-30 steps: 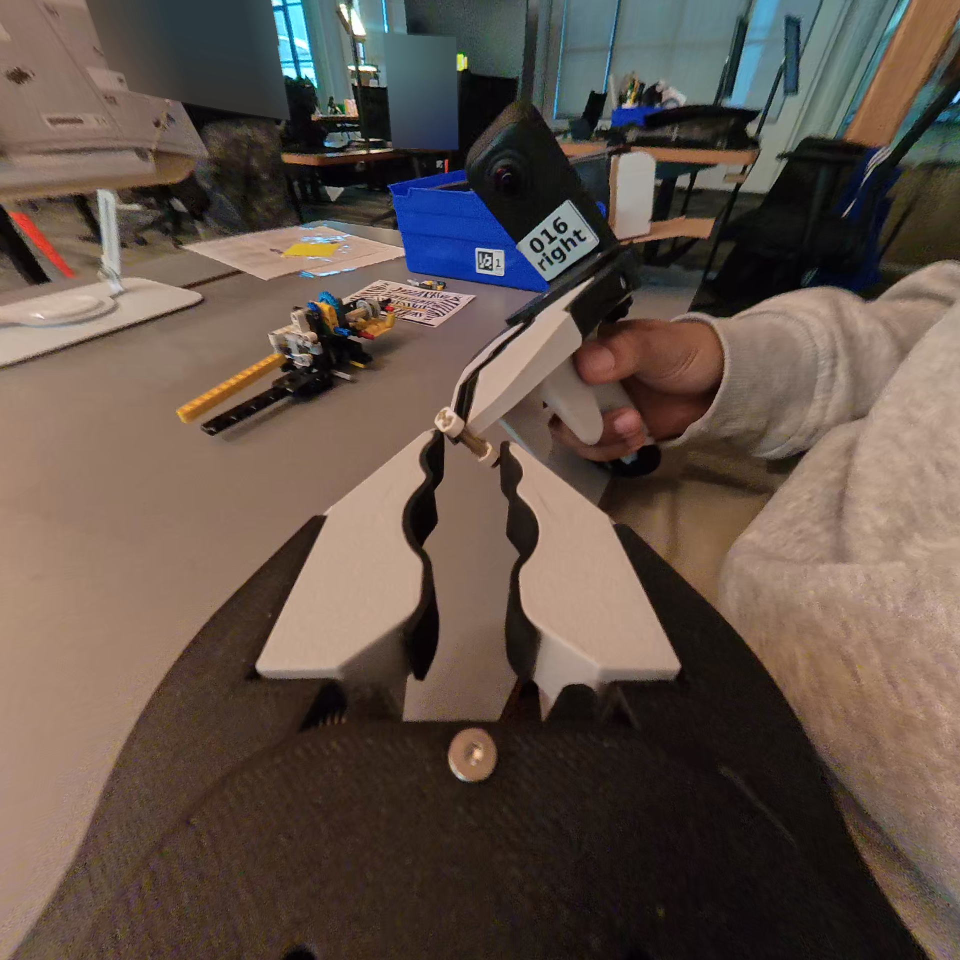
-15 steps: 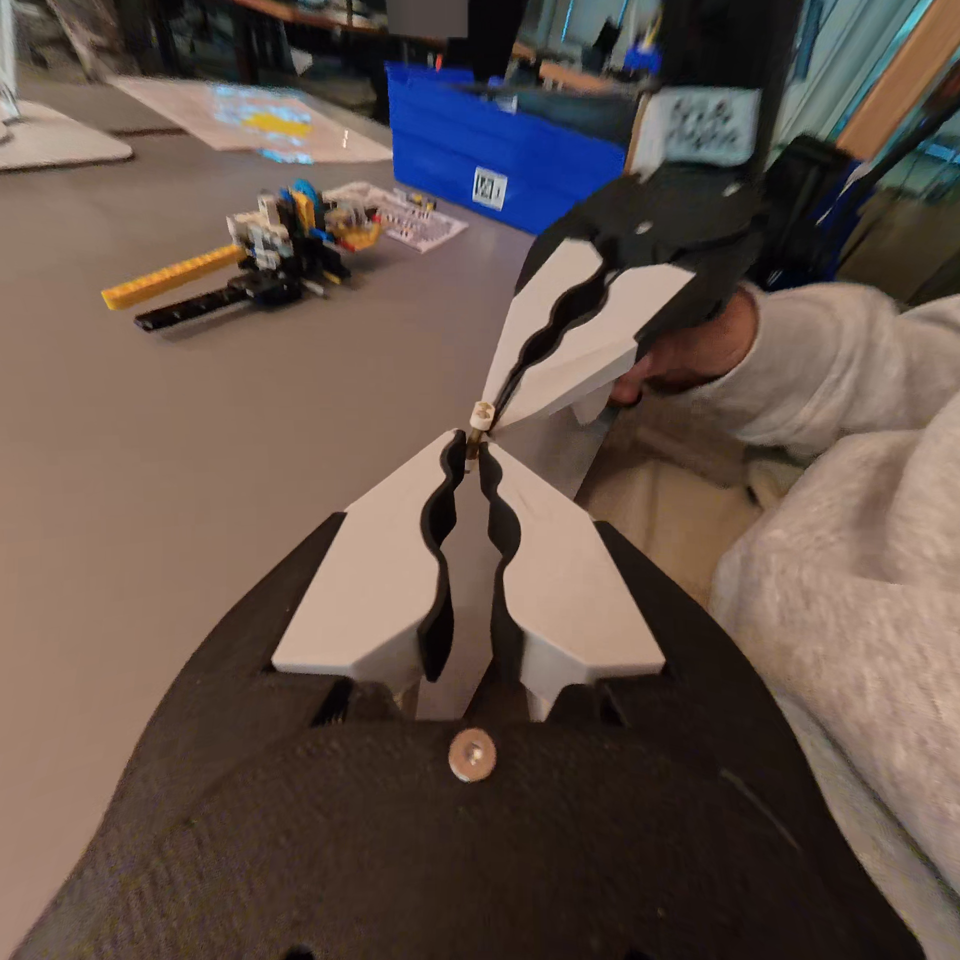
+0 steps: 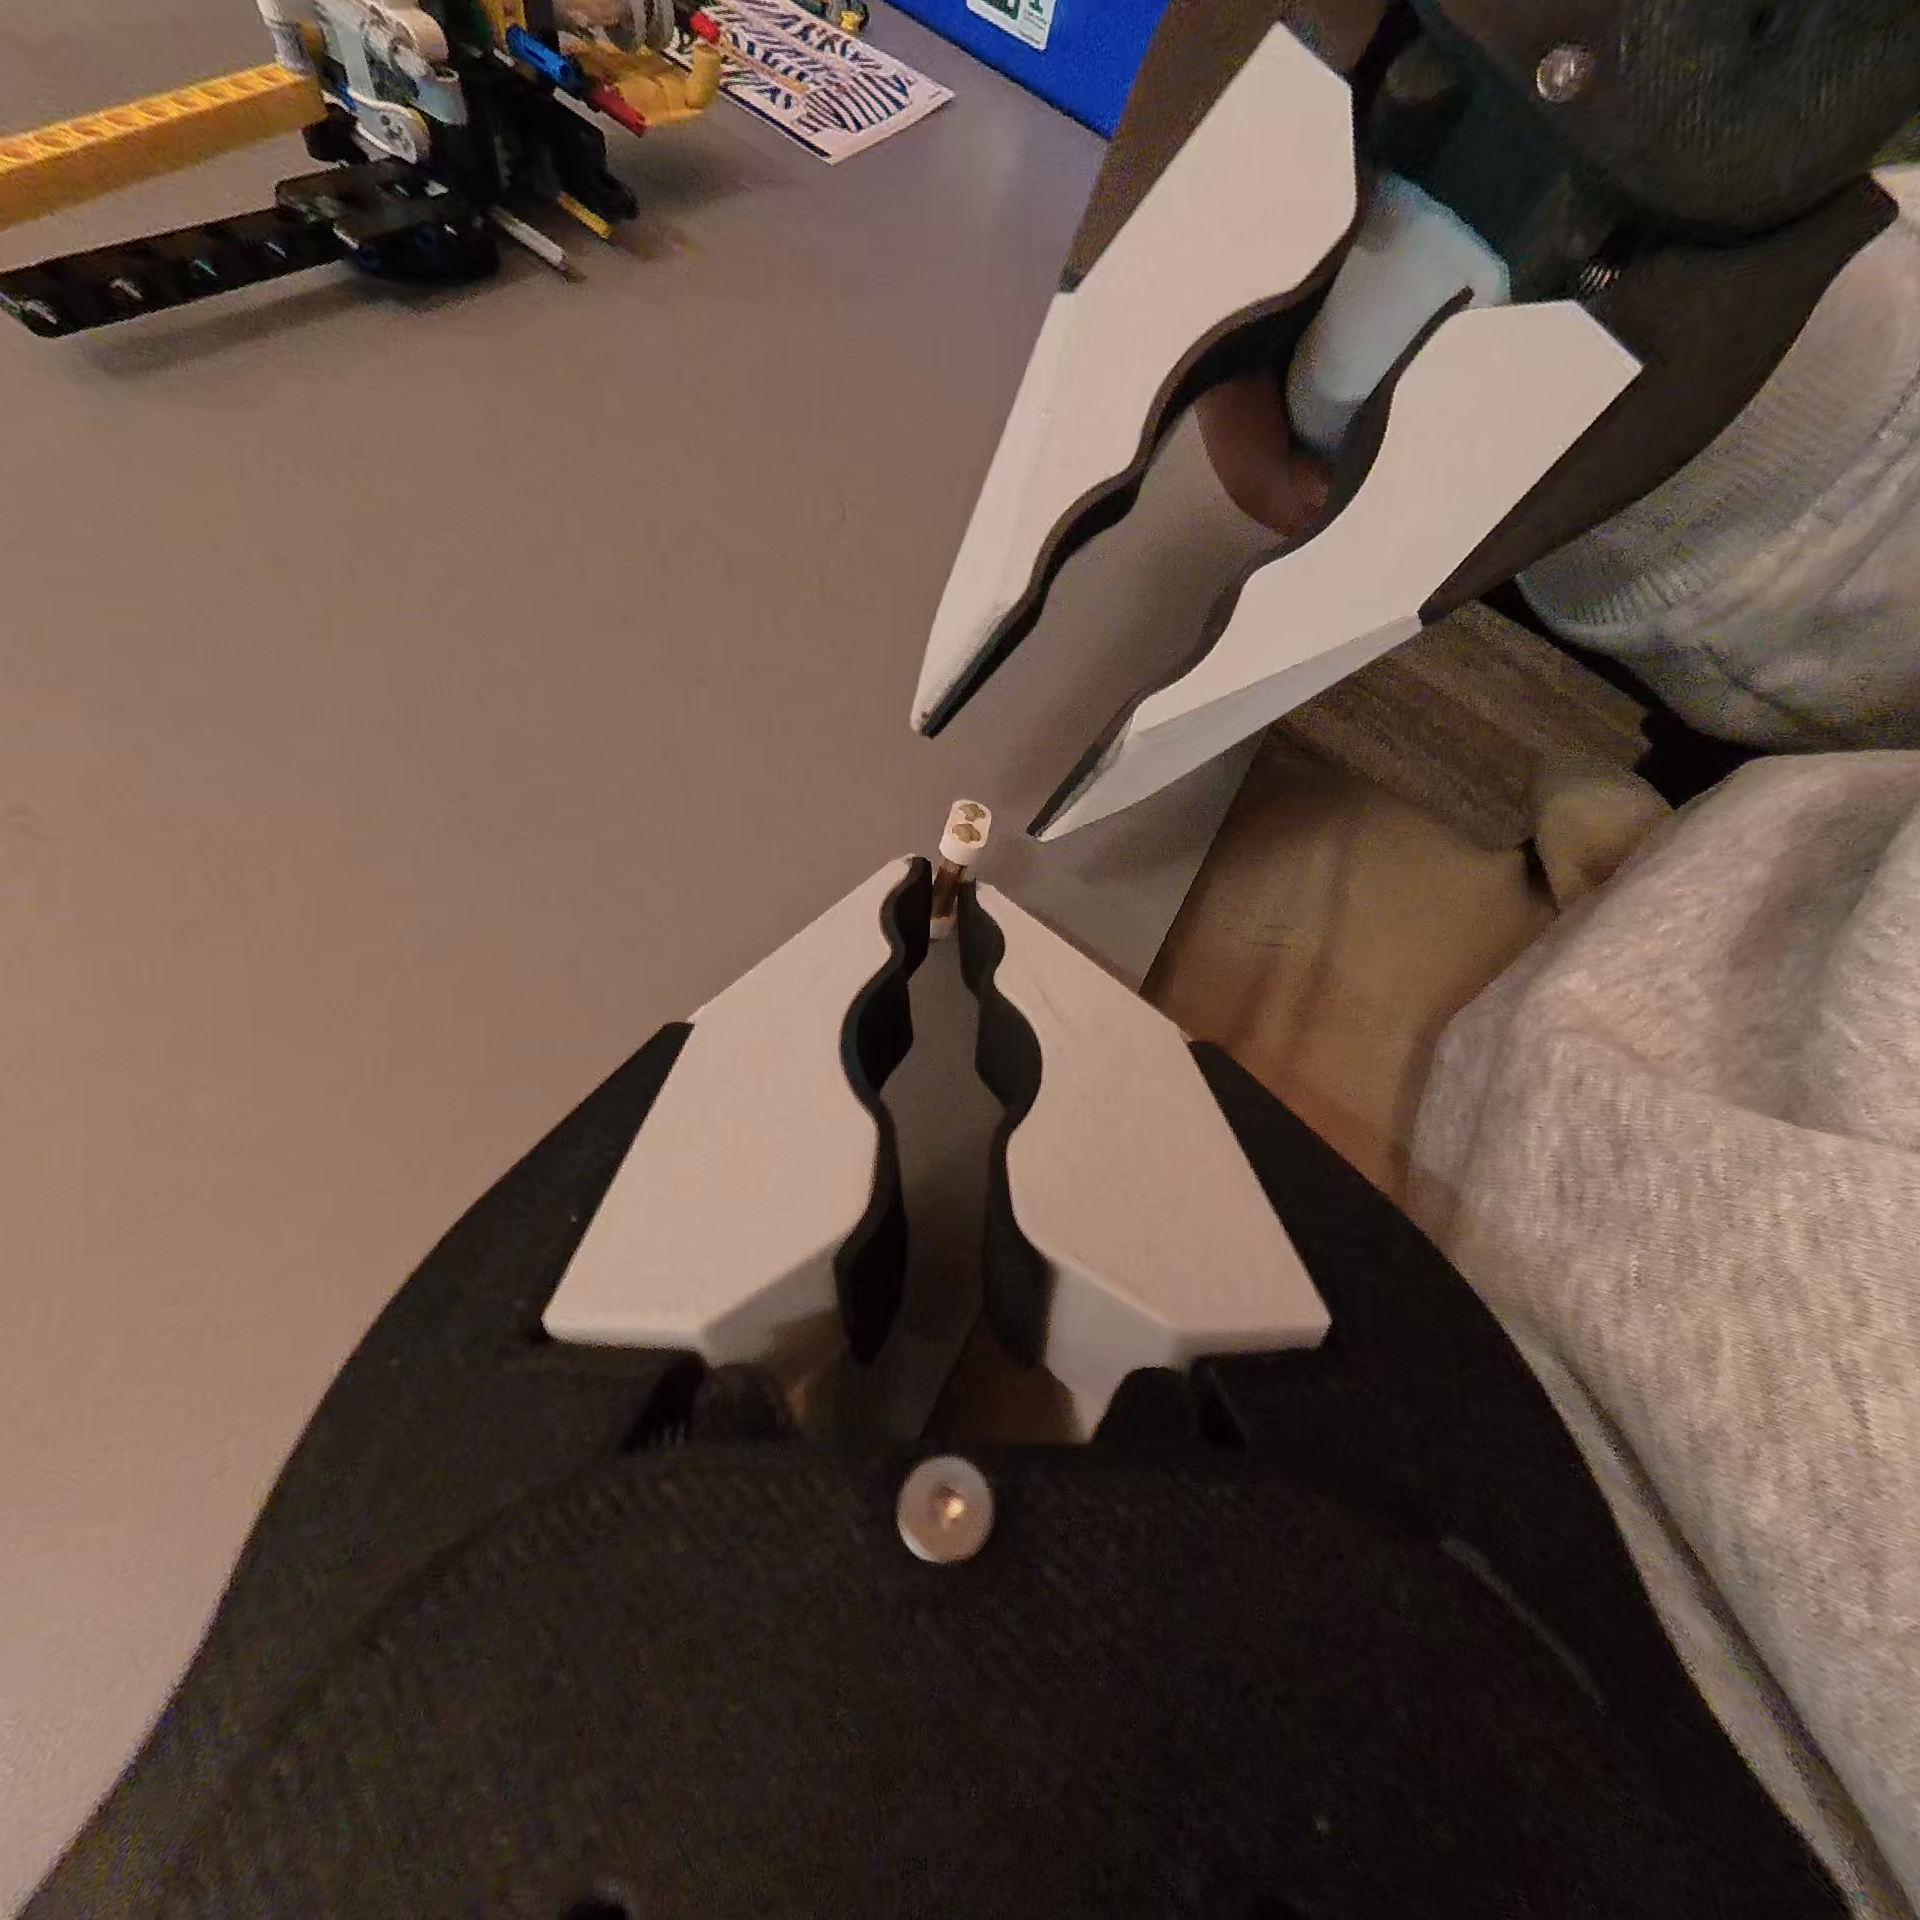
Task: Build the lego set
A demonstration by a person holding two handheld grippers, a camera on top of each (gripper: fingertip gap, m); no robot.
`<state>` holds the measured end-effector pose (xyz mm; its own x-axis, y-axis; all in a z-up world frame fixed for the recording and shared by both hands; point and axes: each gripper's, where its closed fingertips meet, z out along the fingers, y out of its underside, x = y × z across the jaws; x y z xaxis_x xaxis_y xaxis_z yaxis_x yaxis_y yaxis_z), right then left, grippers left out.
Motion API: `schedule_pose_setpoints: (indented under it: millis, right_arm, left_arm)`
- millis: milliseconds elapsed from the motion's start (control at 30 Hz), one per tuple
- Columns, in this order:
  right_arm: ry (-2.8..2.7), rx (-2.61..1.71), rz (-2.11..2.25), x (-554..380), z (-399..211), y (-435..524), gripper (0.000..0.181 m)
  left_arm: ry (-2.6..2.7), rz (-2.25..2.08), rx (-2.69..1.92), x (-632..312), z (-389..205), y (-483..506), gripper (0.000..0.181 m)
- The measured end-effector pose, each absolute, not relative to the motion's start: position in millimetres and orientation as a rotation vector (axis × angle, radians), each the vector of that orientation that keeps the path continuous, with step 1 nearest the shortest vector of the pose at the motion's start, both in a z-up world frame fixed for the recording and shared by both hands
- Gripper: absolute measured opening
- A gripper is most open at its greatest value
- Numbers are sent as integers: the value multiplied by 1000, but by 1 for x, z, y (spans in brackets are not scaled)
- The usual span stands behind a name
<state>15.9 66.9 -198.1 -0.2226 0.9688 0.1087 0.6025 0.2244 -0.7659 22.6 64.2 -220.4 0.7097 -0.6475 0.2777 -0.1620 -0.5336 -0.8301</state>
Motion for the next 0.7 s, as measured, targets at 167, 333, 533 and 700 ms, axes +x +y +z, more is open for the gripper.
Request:
schedule_pose_setpoints:
  millis: [167,333,533,700]
  right_arm:
    - [-2184,-1340,617,13,-204,69,11]
    - [-2402,-1297,502,11,-212,62,16]
    - [-2515,-1301,411,9,-214,60,6]
    - [-2524,-1370,292,12,-213,71,6]
  left_arm:
    - [593,-743,-2074,19,-220,64,3]
    - [590,-747,-2073,17,-219,63,3]
    - [588,-770,-2071,17,-219,62,3]
    - [549,-751,-2071,7,-216,63,14]
